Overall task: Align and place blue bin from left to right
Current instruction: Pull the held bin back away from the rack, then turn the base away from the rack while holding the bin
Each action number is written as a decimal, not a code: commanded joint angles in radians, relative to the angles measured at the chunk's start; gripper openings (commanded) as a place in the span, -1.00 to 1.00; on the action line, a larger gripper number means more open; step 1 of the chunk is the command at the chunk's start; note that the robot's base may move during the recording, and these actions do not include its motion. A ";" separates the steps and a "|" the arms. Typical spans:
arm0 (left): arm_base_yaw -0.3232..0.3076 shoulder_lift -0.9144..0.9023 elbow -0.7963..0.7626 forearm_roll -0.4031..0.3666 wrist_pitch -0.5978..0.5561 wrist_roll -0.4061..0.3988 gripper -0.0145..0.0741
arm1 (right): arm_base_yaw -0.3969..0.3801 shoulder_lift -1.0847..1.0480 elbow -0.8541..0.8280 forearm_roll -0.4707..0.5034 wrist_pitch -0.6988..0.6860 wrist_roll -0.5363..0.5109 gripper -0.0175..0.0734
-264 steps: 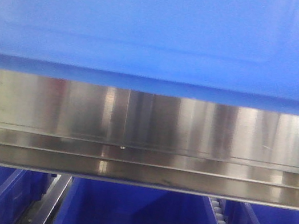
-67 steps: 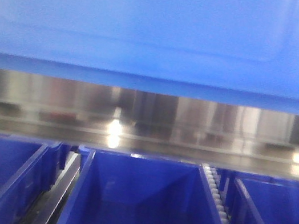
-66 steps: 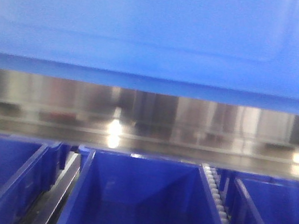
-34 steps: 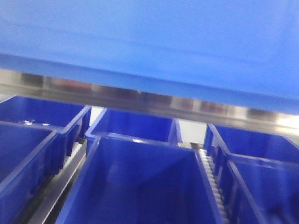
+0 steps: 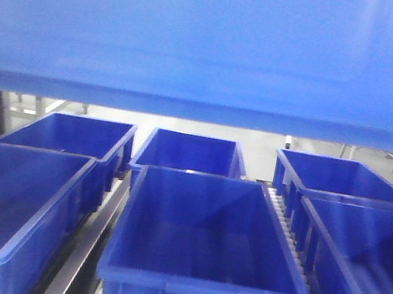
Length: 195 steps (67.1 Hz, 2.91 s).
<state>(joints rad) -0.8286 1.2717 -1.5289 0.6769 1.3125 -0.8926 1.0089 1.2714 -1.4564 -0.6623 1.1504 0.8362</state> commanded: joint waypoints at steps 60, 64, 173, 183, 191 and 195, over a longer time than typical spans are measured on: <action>-0.021 -0.009 -0.007 -0.008 -0.091 -0.007 -0.92 | 0.014 -0.006 -0.009 -0.005 -0.134 -0.001 -0.79; -0.021 -0.009 -0.007 -0.008 -0.091 -0.007 -0.92 | 0.014 -0.006 -0.009 -0.005 -0.134 -0.001 -0.79; -0.021 -0.009 -0.007 -0.008 -0.091 -0.007 -0.92 | 0.014 -0.006 -0.009 -0.005 -0.134 -0.001 -0.79; -0.021 -0.009 -0.007 -0.008 -0.091 -0.007 -0.92 | 0.014 -0.006 -0.009 -0.005 -0.134 -0.001 -0.79; -0.021 -0.009 -0.007 -0.008 -0.091 -0.007 -0.92 | 0.014 -0.006 -0.009 -0.005 -0.134 -0.001 -0.79; -0.021 -0.009 -0.007 -0.008 -0.091 -0.007 -0.92 | 0.014 -0.006 -0.009 -0.005 -0.134 -0.001 -0.79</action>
<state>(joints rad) -0.8286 1.2708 -1.5289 0.6804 1.3125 -0.8926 1.0089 1.2714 -1.4564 -0.6623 1.1427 0.8362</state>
